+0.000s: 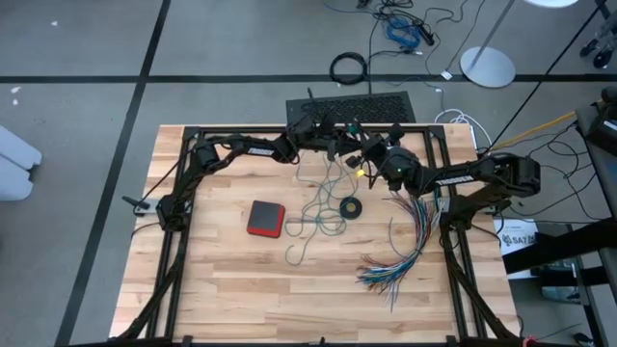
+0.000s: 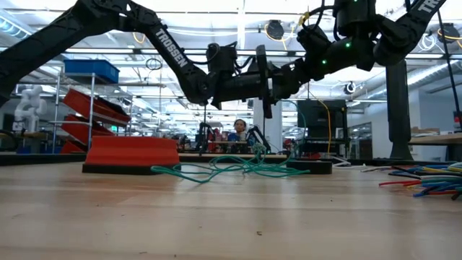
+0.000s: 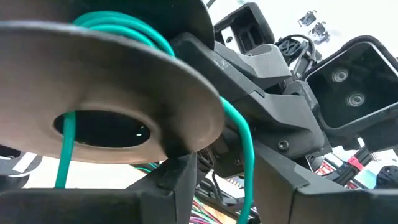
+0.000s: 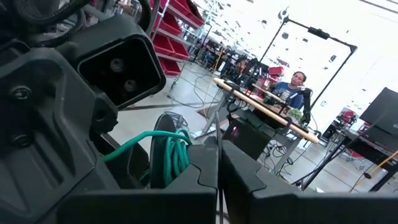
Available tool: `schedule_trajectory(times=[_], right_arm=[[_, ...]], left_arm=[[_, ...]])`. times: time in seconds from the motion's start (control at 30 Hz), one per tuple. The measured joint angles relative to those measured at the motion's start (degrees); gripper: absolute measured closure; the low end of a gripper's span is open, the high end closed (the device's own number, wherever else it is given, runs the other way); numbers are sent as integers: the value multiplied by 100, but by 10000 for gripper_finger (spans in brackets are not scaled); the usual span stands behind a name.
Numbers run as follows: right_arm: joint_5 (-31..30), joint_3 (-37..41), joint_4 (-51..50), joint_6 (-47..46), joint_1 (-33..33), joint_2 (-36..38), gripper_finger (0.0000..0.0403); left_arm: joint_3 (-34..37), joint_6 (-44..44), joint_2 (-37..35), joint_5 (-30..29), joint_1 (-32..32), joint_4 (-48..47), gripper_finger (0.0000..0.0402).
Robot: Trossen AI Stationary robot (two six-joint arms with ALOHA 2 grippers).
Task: Coiling cords
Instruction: Coil the green wire cable on the spool
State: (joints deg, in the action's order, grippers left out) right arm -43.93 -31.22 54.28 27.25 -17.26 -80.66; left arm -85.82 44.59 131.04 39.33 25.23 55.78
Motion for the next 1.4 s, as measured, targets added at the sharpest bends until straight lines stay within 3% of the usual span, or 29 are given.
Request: schedule_trajectory(times=[0.43,0.6,0.67,1.13,1.4], right_arm=[[116,0,121,90,-17,75,403],[227,0,-13,196,-15,353,403],[232,-27,-31,177,-40,505,403],[347,-2,-465,-200,-148,813,403],[434,-2,-531,-273,-219,802,403]], left_arm=[[103,302,2,37,-11,425,260],[94,286,-7,292,-15,435,259],[104,202,-7,694,-40,311,259],[131,-348,-2,-131,-240,371,259],[124,-321,-2,85,-202,239,259]])
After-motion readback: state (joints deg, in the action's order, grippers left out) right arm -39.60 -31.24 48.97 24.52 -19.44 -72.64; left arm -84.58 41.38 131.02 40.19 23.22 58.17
